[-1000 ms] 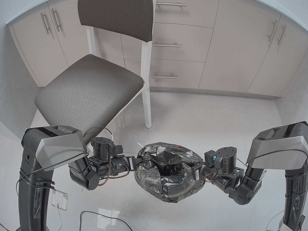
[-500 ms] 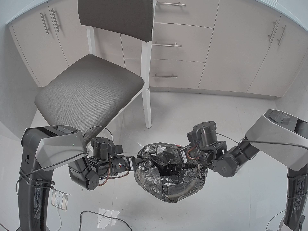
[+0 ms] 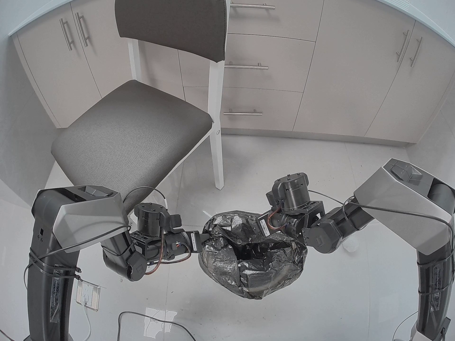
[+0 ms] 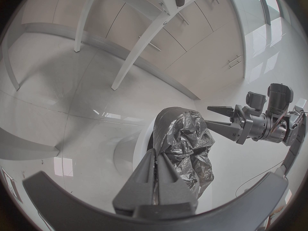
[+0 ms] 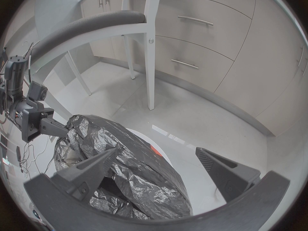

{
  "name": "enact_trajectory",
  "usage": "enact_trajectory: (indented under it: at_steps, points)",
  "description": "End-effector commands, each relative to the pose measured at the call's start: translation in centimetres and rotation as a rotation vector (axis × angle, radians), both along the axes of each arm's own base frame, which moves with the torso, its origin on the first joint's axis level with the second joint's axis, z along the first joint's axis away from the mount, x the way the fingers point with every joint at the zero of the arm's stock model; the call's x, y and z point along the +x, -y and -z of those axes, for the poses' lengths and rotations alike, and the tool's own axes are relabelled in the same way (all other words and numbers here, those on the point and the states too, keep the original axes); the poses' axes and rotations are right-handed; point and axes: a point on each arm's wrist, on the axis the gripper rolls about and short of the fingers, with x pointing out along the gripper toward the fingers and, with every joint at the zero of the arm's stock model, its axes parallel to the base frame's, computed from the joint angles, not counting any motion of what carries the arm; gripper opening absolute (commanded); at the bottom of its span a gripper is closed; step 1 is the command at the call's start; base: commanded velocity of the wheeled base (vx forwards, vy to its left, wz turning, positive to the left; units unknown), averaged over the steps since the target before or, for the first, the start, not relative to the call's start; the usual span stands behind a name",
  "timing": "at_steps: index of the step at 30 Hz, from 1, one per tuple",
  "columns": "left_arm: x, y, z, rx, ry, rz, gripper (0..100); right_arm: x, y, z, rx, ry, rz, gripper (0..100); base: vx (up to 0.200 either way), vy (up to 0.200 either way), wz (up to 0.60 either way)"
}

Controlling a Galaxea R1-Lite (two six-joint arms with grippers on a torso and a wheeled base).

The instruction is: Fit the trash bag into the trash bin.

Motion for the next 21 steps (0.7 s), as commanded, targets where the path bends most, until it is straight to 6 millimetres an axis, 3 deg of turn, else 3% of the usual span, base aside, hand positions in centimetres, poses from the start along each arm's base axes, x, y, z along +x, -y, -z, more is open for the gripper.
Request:
enact_trajectory:
  at_steps: [1, 11, 14, 21]
  points:
    - [0.0, 0.0, 0.1, 0.0, -0.001, 0.0, 0, -0.1, 0.0, 0.5, -0.007, -0.012, -0.001, 100, 0.0, 0.0, 0.0]
    - [0.0, 0.0, 0.0, -0.001, 0.0, 0.0, 0, -0.8, -0.4, 2.0, -0.028, -0.045, -0.016, 100, 0.0, 0.0, 0.0]
    - [0.0, 0.0, 0.1, 0.0, -0.001, 0.0, 0, -0.3, -0.5, 2.8, -0.031, -0.047, -0.01, 100, 0.0, 0.0, 0.0]
    - [0.0, 0.0, 0.1, 0.0, -0.003, 0.0, 0, 1.6, 0.2, 2.2, -0.007, -0.007, 0.033, 100, 0.0, 0.0, 0.0]
